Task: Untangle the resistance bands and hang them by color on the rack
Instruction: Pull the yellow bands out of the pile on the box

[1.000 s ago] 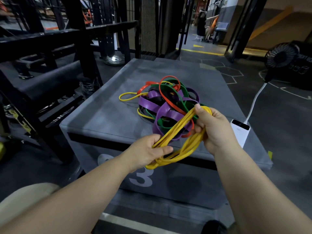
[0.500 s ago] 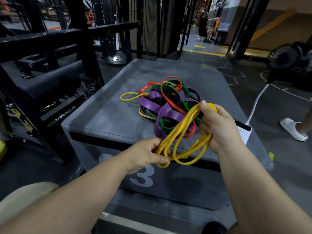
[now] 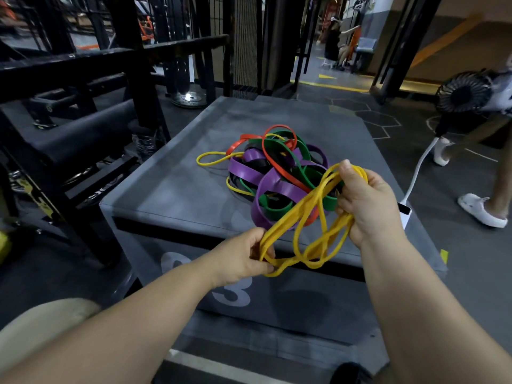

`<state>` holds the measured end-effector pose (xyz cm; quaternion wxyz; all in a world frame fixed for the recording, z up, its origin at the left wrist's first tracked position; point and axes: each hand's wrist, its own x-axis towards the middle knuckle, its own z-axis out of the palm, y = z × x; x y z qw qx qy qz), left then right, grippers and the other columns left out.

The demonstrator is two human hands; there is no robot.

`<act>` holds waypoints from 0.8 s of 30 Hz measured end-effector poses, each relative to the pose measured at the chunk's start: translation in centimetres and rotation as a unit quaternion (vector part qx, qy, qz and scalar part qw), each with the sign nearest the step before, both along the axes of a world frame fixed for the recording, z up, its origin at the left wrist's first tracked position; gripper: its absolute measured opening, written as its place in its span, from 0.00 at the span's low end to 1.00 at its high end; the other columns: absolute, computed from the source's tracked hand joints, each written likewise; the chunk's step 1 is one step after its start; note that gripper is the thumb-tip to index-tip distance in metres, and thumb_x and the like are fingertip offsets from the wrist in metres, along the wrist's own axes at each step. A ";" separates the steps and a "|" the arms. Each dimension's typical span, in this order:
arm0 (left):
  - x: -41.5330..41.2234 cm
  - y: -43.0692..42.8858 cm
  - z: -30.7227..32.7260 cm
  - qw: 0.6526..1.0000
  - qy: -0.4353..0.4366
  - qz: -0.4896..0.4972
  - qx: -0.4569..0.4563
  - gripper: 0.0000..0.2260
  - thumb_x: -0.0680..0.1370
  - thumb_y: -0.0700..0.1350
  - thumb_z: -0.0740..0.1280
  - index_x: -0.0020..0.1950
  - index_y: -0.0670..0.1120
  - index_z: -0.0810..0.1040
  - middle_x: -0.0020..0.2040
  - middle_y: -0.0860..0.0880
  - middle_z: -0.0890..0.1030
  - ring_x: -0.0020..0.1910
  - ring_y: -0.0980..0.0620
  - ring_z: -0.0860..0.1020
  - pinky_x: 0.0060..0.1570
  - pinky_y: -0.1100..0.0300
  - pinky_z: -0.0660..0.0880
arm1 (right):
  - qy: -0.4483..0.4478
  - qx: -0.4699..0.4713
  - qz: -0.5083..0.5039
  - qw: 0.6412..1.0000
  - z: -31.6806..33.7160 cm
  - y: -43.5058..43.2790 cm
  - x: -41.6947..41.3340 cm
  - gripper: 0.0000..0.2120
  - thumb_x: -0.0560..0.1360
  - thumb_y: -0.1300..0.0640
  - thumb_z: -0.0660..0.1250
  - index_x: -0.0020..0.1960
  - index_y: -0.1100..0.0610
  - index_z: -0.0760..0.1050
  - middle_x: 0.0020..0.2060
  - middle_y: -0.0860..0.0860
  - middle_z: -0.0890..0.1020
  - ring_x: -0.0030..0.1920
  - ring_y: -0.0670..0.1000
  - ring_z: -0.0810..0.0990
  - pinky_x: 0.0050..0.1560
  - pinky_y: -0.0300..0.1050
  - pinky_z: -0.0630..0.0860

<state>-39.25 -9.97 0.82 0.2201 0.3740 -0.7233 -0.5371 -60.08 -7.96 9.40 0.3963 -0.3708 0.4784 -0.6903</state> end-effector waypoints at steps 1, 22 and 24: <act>0.0 0.0 -0.1 1.000 -0.005 -0.004 -0.013 0.11 0.67 0.43 0.73 0.42 0.53 0.73 0.40 0.52 0.80 0.44 0.49 0.80 0.55 0.42 0.77 | -0.010 0.000 -0.002 1.000 0.0 0.0 -0.1 0.09 0.78 0.52 0.67 0.43 0.57 0.73 0.25 0.49 0.68 0.22 0.45 0.62 0.24 0.38 0.62; -0.3 -0.8 1.1 0.985 0.106 0.122 -0.054 0.38 0.56 0.59 0.77 0.63 0.54 0.66 0.57 0.54 0.73 0.57 0.59 0.72 0.58 0.59 0.73 | 0.101 -0.006 0.195 0.976 -0.1 1.0 2.2 0.09 0.71 0.49 0.68 0.38 0.54 0.75 0.20 0.47 0.65 0.19 0.45 0.60 0.21 0.36 0.59; -0.5 -0.6 1.5 0.980 0.117 0.126 -0.100 0.44 0.52 0.64 0.78 0.63 0.60 0.62 0.62 0.56 0.67 0.61 0.60 0.68 0.58 0.65 0.70 | 0.107 -0.005 0.215 0.971 -0.1 1.1 2.6 0.09 0.71 0.48 0.68 0.35 0.50 0.76 0.20 0.48 0.65 0.19 0.46 0.60 0.21 0.38 0.58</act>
